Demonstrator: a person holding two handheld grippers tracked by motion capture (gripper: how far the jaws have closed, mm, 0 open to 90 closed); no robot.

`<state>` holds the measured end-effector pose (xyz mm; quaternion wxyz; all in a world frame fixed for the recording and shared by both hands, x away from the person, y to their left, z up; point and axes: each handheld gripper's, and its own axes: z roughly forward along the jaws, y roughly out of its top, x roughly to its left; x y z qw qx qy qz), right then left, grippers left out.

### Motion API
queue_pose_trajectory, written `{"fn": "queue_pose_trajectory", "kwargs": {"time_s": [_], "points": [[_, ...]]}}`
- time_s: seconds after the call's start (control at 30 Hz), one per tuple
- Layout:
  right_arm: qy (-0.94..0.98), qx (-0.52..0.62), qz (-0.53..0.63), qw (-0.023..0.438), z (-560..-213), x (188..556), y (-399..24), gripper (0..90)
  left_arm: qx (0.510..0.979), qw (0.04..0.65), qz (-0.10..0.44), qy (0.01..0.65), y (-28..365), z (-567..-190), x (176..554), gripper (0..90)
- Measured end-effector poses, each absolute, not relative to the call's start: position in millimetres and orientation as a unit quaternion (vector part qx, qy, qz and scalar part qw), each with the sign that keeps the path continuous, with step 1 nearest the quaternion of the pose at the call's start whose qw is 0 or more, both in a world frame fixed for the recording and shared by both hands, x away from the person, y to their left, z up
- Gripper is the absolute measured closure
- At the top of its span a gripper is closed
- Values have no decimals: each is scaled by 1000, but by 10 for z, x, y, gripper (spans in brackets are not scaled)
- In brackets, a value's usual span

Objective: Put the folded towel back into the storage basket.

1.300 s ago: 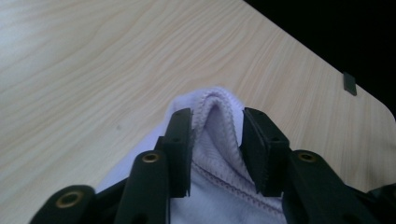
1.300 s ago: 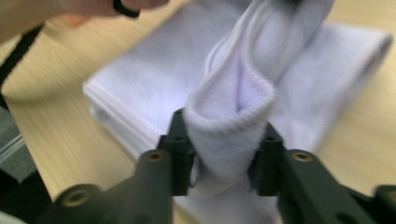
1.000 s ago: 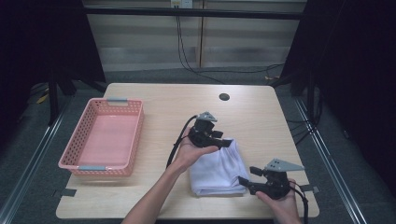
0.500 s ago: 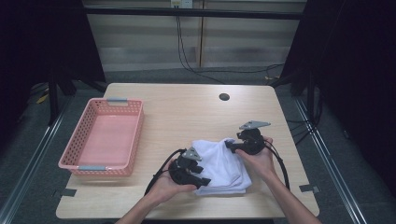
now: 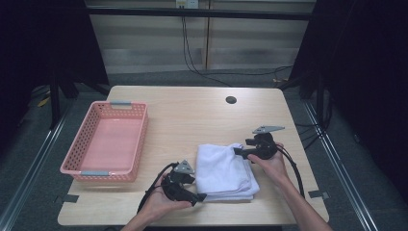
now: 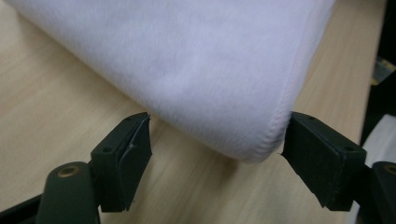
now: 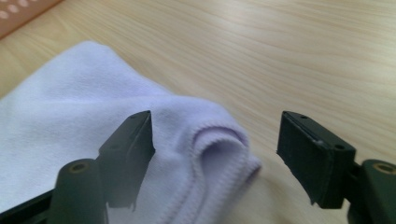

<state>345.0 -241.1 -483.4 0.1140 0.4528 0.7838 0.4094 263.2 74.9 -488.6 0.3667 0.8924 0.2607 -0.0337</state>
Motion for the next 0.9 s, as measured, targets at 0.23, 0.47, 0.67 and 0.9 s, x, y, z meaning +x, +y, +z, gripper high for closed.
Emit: {"fn": "queue_pose_trajectory", "kwargs": {"time_s": [0.23, 0.47, 0.67, 0.9], "points": [[804, 447, 384, 74, -4977, 3553, -2312, 239, 900, 359, -34, 245, 689, -4914, 2638, 256], [811, 434, 387, 62, -5037, 3553, -2309, 289, 903, 355, -48, 238, 686, -4897, 2646, 505], [818, 419, 392, 32, -5024, 3536, -2272, 535, 896, 364, -67, 244, 728, -4920, 2660, 680], [815, 430, 388, 21, -4988, 3514, -2233, 681, 896, 364, -77, 244, 739, -4902, 2691, 723]]}}
